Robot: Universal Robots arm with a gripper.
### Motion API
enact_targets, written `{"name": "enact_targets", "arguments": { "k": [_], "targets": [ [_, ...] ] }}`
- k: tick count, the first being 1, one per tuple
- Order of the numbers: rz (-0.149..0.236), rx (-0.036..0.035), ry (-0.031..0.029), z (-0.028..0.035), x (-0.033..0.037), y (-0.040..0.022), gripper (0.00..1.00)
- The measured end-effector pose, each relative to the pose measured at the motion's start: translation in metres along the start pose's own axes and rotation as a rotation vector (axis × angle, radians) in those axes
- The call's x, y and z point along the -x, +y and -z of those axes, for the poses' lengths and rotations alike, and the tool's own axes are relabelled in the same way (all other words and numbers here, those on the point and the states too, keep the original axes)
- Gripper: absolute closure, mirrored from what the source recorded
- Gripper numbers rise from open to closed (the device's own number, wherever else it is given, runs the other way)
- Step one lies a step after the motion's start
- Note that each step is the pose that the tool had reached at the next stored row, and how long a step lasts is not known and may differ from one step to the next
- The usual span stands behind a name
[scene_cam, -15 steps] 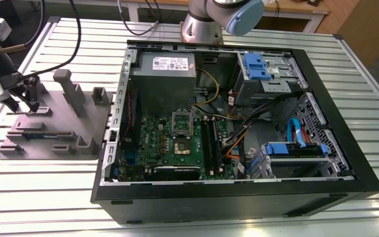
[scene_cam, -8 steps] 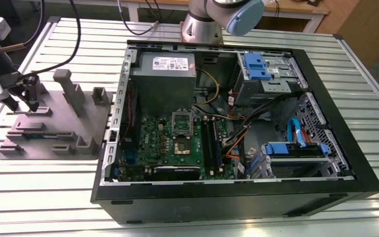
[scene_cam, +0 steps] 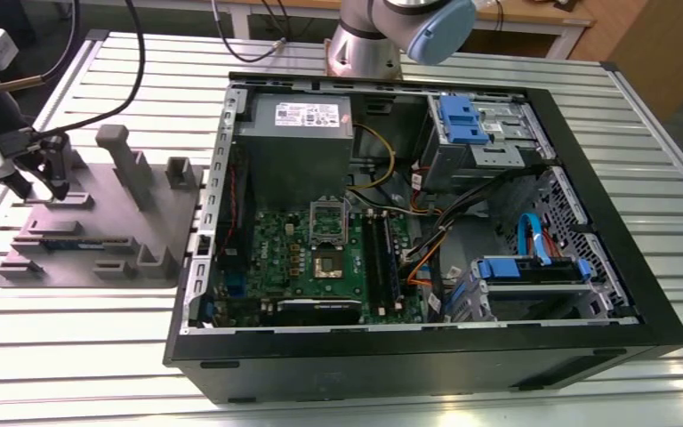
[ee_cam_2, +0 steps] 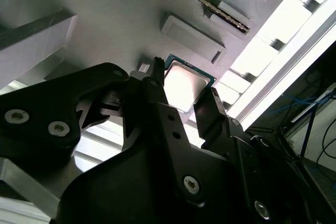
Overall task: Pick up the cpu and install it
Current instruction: 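Pick up the cpu and move it towards the insertion slot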
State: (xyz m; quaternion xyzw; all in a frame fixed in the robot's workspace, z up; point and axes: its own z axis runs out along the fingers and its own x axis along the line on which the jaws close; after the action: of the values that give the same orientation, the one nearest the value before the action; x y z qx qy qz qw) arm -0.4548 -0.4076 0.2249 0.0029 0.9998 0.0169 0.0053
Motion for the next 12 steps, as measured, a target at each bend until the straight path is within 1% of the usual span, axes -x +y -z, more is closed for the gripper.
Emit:
{"name": "enact_targets", "arguments": {
  "k": [11, 12],
  "targets": [
    [0.000, 0.0000, 0.0000, 0.0026, 0.0000, 0.0001, 0.53],
    [0.000, 0.0000, 0.0001, 0.0071, 0.0001, 0.0002, 0.53]
  ]
}}
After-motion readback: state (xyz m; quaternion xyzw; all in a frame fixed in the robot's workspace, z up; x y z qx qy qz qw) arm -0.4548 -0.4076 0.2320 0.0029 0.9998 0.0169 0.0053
